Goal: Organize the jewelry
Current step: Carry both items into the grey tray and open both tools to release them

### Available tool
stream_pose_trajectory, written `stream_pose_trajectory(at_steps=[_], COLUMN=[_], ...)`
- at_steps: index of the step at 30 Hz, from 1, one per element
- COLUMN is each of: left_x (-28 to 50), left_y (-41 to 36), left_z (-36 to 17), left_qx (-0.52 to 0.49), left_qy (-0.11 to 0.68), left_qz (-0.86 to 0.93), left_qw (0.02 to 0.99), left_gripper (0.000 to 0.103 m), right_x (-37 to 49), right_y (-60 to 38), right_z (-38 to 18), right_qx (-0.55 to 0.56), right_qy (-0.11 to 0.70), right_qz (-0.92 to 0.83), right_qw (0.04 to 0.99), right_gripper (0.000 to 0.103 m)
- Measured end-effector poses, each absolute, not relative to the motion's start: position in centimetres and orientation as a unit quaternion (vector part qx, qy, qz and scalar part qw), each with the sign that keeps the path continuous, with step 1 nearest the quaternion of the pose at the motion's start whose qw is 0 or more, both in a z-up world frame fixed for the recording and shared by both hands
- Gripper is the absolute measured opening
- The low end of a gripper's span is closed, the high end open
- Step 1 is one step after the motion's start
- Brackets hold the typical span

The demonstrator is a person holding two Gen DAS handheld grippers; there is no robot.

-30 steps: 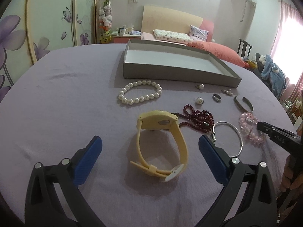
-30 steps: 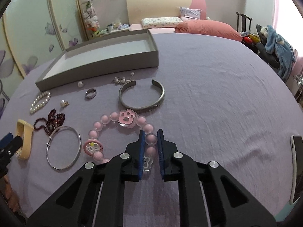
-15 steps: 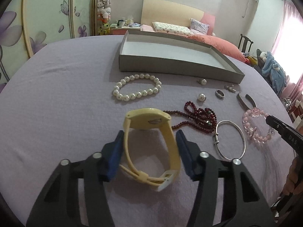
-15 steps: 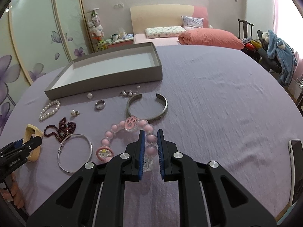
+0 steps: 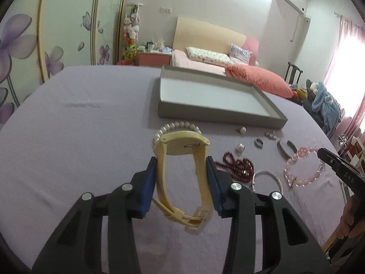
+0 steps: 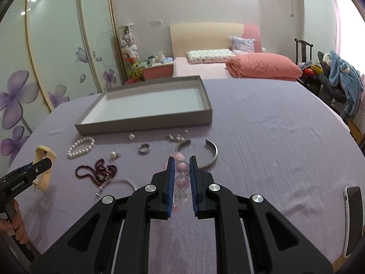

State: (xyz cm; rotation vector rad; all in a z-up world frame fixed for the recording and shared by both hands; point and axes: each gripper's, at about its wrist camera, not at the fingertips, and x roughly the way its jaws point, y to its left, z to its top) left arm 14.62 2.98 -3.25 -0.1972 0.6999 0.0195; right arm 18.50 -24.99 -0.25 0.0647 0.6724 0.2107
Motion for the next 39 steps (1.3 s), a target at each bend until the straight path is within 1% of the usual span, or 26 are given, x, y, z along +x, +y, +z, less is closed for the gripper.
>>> stream_pose_trajectory(at_steps=[11, 17, 22, 26, 32, 39], left_x=[15.4, 18.3, 22.4, 26.0, 30.9, 34.2], left_y=[3.7, 4.2, 4.3, 4.3, 4.0, 4.0], left_z=[0.2, 2.4, 4.0, 3.7, 1.7, 0.8], left_qx=[-0.085, -0.097, -0.101, -0.102, -0.108, -0.108], left_qy=[0.297, 0.279, 0.263, 0.268, 0.294, 0.294], left_qz=[0.003, -0.02, -0.024, -0.02, -0.013, -0.008], left_qw=[0.951, 0.955, 0.959, 0.958, 0.95, 0.95], left_gripper=[0.042, 0.042, 0.042, 0.042, 0.042, 0.042], right_x=[20.1, 23.0, 26.8, 30.2, 34.7, 37.7], right_y=[-24.6, -23.8, -22.5, -21.5, -20.3, -19.8], right_z=[2.7, 5.0, 6.1, 5.5, 3.2, 2.1], right_qx=[0.027, 0.02, 0.019, 0.022, 0.032, 0.056], right_qy=[0.291, 0.266, 0.258, 0.273, 0.302, 0.308], right_qz=[0.111, 0.122, 0.129, 0.136, 0.142, 0.147], right_qw=[0.95, 0.956, 0.957, 0.952, 0.942, 0.938], right_gripper=[0.014, 0.014, 0.014, 0.014, 0.014, 0.014])
